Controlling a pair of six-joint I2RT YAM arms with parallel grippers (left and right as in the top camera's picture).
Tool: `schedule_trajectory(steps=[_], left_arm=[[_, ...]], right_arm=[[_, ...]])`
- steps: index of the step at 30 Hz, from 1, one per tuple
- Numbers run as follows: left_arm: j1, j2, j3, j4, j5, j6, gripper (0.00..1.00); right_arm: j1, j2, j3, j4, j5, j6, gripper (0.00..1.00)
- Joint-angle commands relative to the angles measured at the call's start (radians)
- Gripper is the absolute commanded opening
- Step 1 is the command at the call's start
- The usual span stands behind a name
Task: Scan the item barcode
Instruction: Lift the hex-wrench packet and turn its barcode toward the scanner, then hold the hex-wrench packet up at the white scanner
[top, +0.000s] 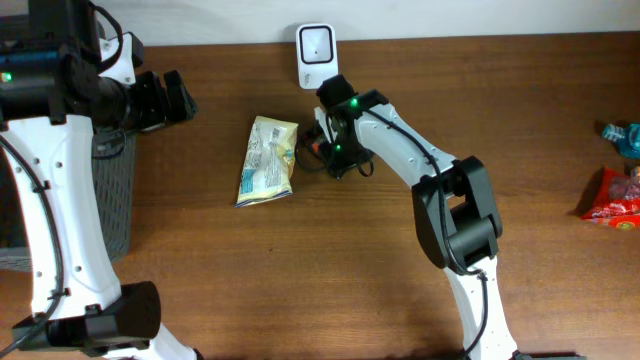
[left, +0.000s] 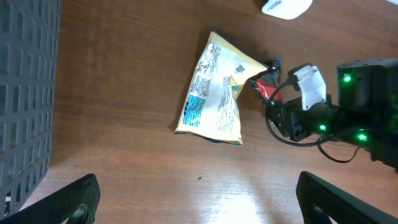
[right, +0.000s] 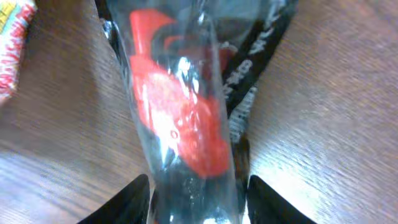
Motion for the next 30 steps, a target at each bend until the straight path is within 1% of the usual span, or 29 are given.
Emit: schedule_trajectory(steps=[1, 3, 5, 6, 11, 15, 17, 18, 19, 24, 26, 28, 30], left_arm=[[0.000, -0.010, 0.006, -0.002, 0.000, -0.009, 0.99], [0.000, -0.010, 0.006, -0.002, 0.000, -0.009, 0.99], [0.000, -0.010, 0.006, -0.002, 0.000, -0.009, 0.99], [0.000, -0.010, 0.006, -0.002, 0.000, -0.009, 0.99], [0.000, -0.010, 0.006, -0.002, 0.000, -0.009, 0.99], [0.000, -0.010, 0.006, -0.002, 0.000, -0.009, 0.99], [0.000, -0.010, 0.006, -0.002, 0.000, -0.009, 0.99], [0.000, -0.010, 0.006, -0.002, 0.000, -0.009, 0.99], [0.000, -0.010, 0.006, -0.002, 0.000, -0.009, 0.99], [-0.001, -0.010, 0.006, -0.002, 0.000, -0.009, 0.99], [-0.001, -0.010, 0.006, -0.002, 0.000, -0.009, 0.99], [-0.001, -0.010, 0.006, -0.002, 0.000, -0.009, 0.99], [-0.001, -0.010, 0.006, -0.002, 0.000, -0.009, 0.99]], right_arm=[[0.006, -0.061, 0.068, 0.050, 0.056, 0.047, 0.51], [0.006, -0.051, 0.068, 0.122, 0.060, -0.003, 0.51], [0.006, -0.036, 0.066, 0.144, 0.060, -0.104, 0.51], [0.006, -0.024, 0.066, 0.144, 0.055, -0.126, 0.51], [0.008, 0.061, 0.066, 0.129, -0.013, -0.124, 0.50], [0.026, 0.066, 0.066, 0.117, -0.011, -0.125, 0.50], [0.026, 0.080, 0.066, 0.118, -0.003, -0.124, 0.45], [0.025, 0.087, 0.066, 0.118, 0.004, -0.122, 0.44], [0.024, 0.095, 0.066, 0.118, 0.023, -0.112, 0.37], [0.023, 0.094, 0.068, 0.129, 0.045, 0.021, 0.31], [0.023, 0.093, 0.082, 0.125, 0.049, 0.023, 0.31], [0.023, 0.093, 0.122, 0.109, 0.066, 0.066, 0.31], [0.023, 0.093, 0.169, 0.088, 0.068, 0.068, 0.31]])
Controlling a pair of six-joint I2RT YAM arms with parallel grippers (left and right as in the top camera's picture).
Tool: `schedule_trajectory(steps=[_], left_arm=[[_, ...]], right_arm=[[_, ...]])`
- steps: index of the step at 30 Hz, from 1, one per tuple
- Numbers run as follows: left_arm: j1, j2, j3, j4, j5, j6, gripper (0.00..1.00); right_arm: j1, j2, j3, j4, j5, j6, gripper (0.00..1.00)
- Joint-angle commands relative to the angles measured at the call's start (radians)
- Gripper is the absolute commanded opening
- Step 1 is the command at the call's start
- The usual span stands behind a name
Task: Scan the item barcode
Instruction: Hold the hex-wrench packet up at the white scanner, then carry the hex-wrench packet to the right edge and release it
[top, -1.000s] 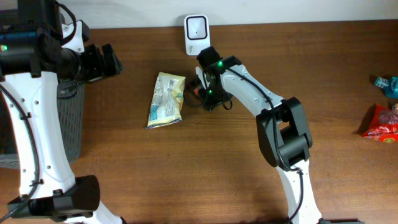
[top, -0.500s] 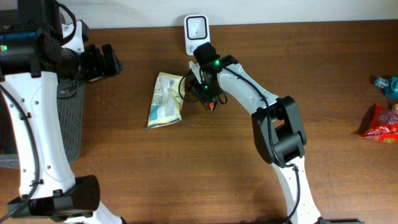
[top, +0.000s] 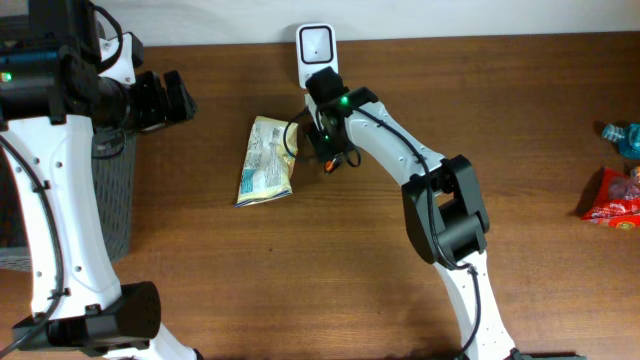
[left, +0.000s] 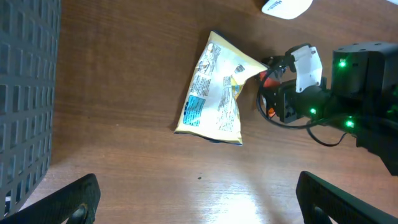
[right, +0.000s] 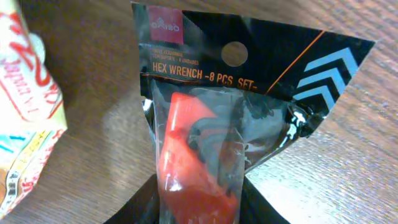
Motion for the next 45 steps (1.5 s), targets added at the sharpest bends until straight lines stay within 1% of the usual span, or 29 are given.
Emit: schedule_trajectory(steps=[1, 4, 5, 6, 7, 9, 11, 15, 18, 20, 23, 25, 32, 35, 39, 43, 45], left_arm=[[-0.001, -0.010, 0.006, -0.002, 0.000, -0.009, 0.99], [-0.001, -0.010, 0.006, -0.002, 0.000, -0.009, 0.99], [-0.001, -0.010, 0.006, -0.001, 0.000, -0.009, 0.99], [-0.001, -0.010, 0.006, -0.001, 0.000, -0.009, 0.99], [-0.001, -0.010, 0.006, -0.002, 0.000, -0.009, 0.99], [-0.001, -0.010, 0.006, -0.002, 0.000, -0.009, 0.99], [-0.001, -0.010, 0.006, -0.001, 0.000, -0.009, 0.99], [-0.001, -0.010, 0.006, -0.001, 0.000, -0.009, 0.99], [-0.001, -0.010, 0.006, -0.001, 0.000, -0.009, 0.99], [-0.001, -0.010, 0.006, -0.002, 0.000, -0.009, 0.99], [-0.001, -0.010, 0.006, -0.001, 0.000, -0.009, 0.99], [-0.001, -0.010, 0.006, -0.002, 0.000, -0.009, 0.99], [-0.001, -0.010, 0.006, -0.002, 0.000, -0.009, 0.99], [-0.001, -0.010, 0.006, -0.002, 0.000, -0.009, 0.99], [-0.001, -0.010, 0.006, -0.002, 0.000, -0.009, 0.99], [-0.001, -0.010, 0.006, -0.001, 0.000, -0.009, 0.99], [-0.001, -0.010, 0.006, -0.002, 0.000, -0.009, 0.99]], right_arm=[[0.004, 0.013, 0.089, -0.021, 0.026, 0.033, 0.31], [0.002, 0.013, 0.164, -0.026, 0.034, 0.033, 0.31], [-0.003, 0.013, 0.210, -0.024, 0.058, 0.033, 0.29], [-0.010, 0.013, 0.268, -0.018, 0.105, 0.033, 0.25], [-0.015, 0.013, 0.307, -0.012, 0.129, 0.032, 0.24], [-0.035, 0.013, 0.375, 0.062, 0.144, 0.029, 0.24], [-0.051, 0.015, 0.377, 0.198, 0.137, 0.029, 0.24], [-0.055, 0.016, 0.327, 0.405, 0.137, 0.033, 0.25], [-0.055, 0.039, 0.307, 0.476, 0.137, 0.047, 0.25], [-0.055, 0.087, 0.307, 0.532, 0.137, 0.124, 0.25], [-0.055, 0.143, 0.307, 0.567, 0.137, 0.165, 0.27], [-0.055, 0.154, 0.307, 0.566, 0.137, 0.164, 0.27], [-0.074, 0.135, 0.311, 0.565, 0.137, 0.165, 0.28], [-0.128, 0.058, 0.314, 0.524, 0.138, 0.180, 0.27], [-0.296, -0.065, 0.314, 0.347, 0.164, 0.298, 0.27], [-0.553, -0.116, 0.314, 0.055, 0.181, 0.395, 0.27], [-0.683, -0.114, 0.314, -0.078, 0.185, 0.407, 0.27]])
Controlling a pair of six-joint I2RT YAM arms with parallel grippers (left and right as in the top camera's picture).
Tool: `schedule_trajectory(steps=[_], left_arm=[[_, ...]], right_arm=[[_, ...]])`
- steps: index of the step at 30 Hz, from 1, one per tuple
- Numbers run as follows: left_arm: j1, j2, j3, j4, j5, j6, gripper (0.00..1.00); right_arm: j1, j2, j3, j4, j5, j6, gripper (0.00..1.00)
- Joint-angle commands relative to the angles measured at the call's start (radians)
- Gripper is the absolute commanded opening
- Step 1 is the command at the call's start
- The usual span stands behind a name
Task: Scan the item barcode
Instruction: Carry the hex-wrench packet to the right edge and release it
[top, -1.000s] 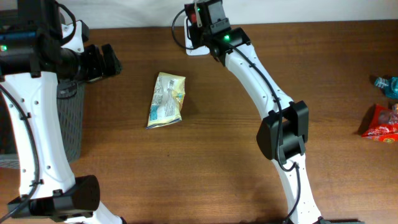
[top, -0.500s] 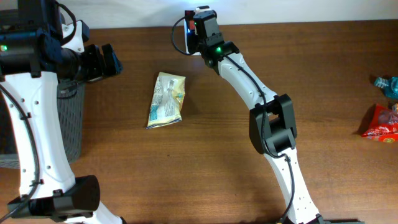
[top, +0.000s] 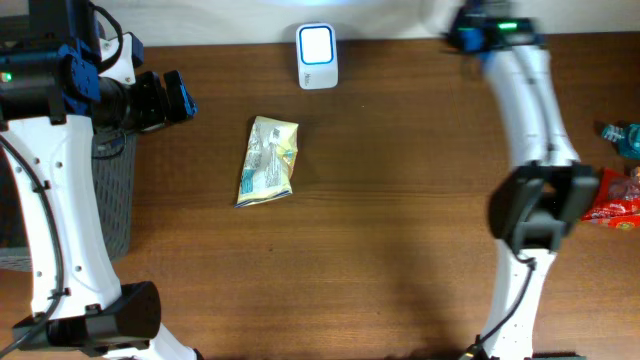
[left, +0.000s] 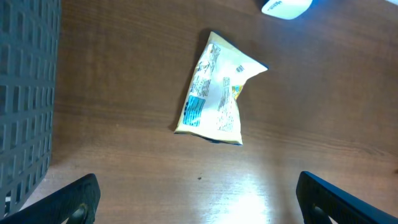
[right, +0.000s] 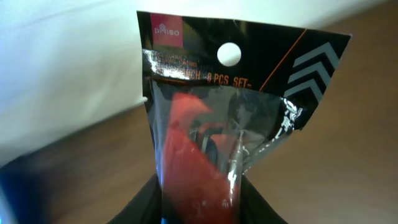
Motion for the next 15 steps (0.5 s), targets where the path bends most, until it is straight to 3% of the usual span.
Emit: schedule_trajectory(steps=[1, 8, 10, 11, 14, 15], left_arm=[[-0.001, -0.010, 0.006, -0.001, 0.000, -0.009, 0.99], [-0.001, -0.010, 0.006, -0.002, 0.000, -0.009, 0.99], [-0.001, -0.010, 0.006, -0.002, 0.000, -0.009, 0.99], [-0.001, -0.010, 0.006, -0.001, 0.000, -0.009, 0.99], [-0.001, -0.010, 0.006, -0.002, 0.000, -0.009, 0.99], [-0.001, -0.010, 0.006, -0.002, 0.000, -0.009, 0.99]], right_arm=[[-0.195, -0.017, 0.002, -0.169, 0.028, 0.057, 0.27], [-0.545, 0.033, -0.037, -0.412, 0.031, 0.056, 0.28], [-0.594, 0.033, -0.095, -0.409, 0.031, 0.056, 0.38], [-0.612, 0.033, -0.124, -0.400, 0.031, 0.055, 0.44], [-0.614, 0.032, -0.137, -0.377, 0.026, -0.018, 0.99], [-0.613, 0.031, -0.132, -0.386, 0.021, -0.051, 0.99]])
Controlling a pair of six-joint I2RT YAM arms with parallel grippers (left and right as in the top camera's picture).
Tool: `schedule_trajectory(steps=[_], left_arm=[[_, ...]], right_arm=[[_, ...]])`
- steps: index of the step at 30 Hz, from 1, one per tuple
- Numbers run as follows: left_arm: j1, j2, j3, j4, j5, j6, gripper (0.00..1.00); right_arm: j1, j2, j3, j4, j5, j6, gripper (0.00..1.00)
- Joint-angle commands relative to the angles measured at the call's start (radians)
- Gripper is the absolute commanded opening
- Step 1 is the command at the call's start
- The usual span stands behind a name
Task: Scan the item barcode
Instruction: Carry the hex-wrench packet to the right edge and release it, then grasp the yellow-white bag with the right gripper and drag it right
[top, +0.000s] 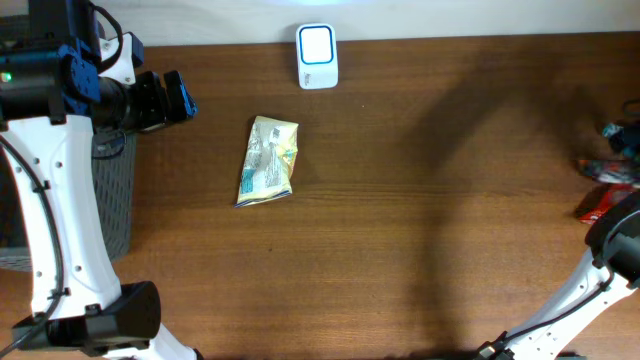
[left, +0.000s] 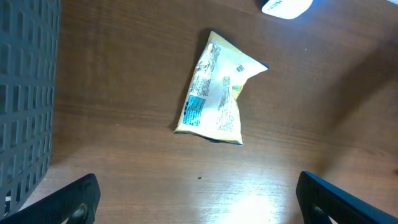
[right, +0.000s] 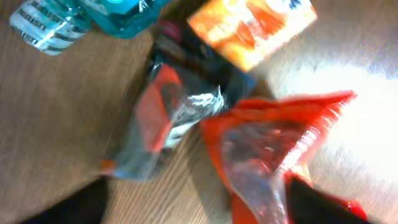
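Observation:
The hex wrench pack (right: 165, 115), black with a red tool inside, lies on the table at the far right, blurred in the right wrist view. My right gripper (right: 193, 211) hangs open above it and holds nothing. The white scanner (top: 317, 55) stands at the table's back edge. A yellow snack bag (top: 268, 160) lies left of centre and shows again as the bag (left: 217, 96) in the left wrist view. My left gripper (left: 199, 202) is open, high over the table near the basket.
Around the wrench pack lie a red bag (right: 273, 155), an orange box (right: 252, 22) and a blue packet (right: 62, 18). A grey mesh basket (top: 115, 190) stands at the left edge. The right arm (top: 612, 240) reaches along the right edge.
My right gripper was shut on the hex wrench pack at the table's back, right of the scanner. Now it is open at the far right, and the pack lies among the other items.
My right gripper was shut on the hex wrench pack on the table beside the snack bag. Then it held the pack just below the scanner, then at the back right. Now the pack lies released in the pile at the right. The left arm stayed put.

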Motion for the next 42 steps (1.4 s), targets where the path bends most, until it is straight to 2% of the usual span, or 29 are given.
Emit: schedule_trajectory(steps=[1, 3, 6, 7, 8, 10, 14, 16, 19, 22, 23, 25, 26, 27, 29, 32, 36, 42], left_arm=[[-0.001, -0.010, 0.006, -0.002, 0.000, -0.009, 0.99], [-0.001, -0.010, 0.006, -0.002, 0.000, -0.009, 0.99], [-0.001, -0.010, 0.006, -0.002, 0.000, -0.009, 0.99], [-0.001, -0.010, 0.006, -0.001, 0.000, -0.009, 0.99], [-0.001, -0.010, 0.006, -0.001, 0.000, -0.009, 0.99], [-0.001, -0.010, 0.006, -0.002, 0.000, -0.009, 0.99], [-0.001, -0.010, 0.006, -0.002, 0.000, -0.009, 0.99], [-0.001, -0.010, 0.006, -0.002, 0.000, -0.009, 0.99], [-0.001, -0.010, 0.006, -0.002, 0.000, -0.009, 0.99], [-0.001, -0.010, 0.006, -0.002, 0.000, -0.009, 0.99], [-0.001, -0.010, 0.006, -0.002, 0.000, -0.009, 0.99], [-0.001, -0.010, 0.006, -0.001, 0.000, -0.009, 0.99], [-0.001, -0.010, 0.006, -0.001, 0.000, -0.009, 0.99], [-0.001, -0.010, 0.006, -0.002, 0.000, -0.009, 0.99], [-0.001, -0.010, 0.006, -0.002, 0.000, -0.009, 0.99], [-0.001, -0.010, 0.006, -0.002, 0.000, -0.009, 0.99], [-0.001, -0.010, 0.006, -0.001, 0.000, -0.009, 0.99], [-0.001, -0.010, 0.006, -0.001, 0.000, -0.009, 0.99]], right_arm=[[0.000, 0.003, 0.014, -0.032, -0.010, -0.082, 0.99], [0.000, -0.016, 0.095, -0.100, -0.079, -0.082, 0.99], [0.026, -0.107, 0.214, -0.142, -0.412, -0.138, 0.99], [0.061, -0.148, 0.226, -0.132, -0.596, -0.186, 0.99], [0.097, -0.167, 0.227, -0.125, -0.700, -0.226, 0.99], [0.208, -0.175, 0.226, -0.138, -0.821, -0.322, 0.99], [0.495, -0.142, 0.219, -0.187, -0.818, -0.470, 0.97], [0.665, -0.107, 0.218, -0.197, -0.776, -0.478, 1.00], [0.955, -0.021, 0.218, -0.199, -0.769, -0.475, 0.98], [1.101, 0.056, 0.218, -0.077, -0.771, -0.351, 0.42], [1.139, 0.082, 0.218, -0.021, -0.785, -0.294, 0.31], [1.185, 0.122, 0.218, 0.049, -0.798, -0.239, 0.20], [1.211, 0.155, 0.218, 0.099, -0.796, -0.200, 0.09], [1.220, 0.182, 0.218, 0.123, -0.792, -0.153, 0.04], [1.224, 0.243, 0.218, 0.182, -0.792, -0.065, 0.04], [1.222, 0.311, 0.217, 0.177, -0.763, -0.066, 0.04], [1.222, 0.323, 0.218, 0.002, -0.391, -0.065, 0.04], [1.222, 0.193, 0.219, -0.274, -0.082, -0.024, 0.04]])
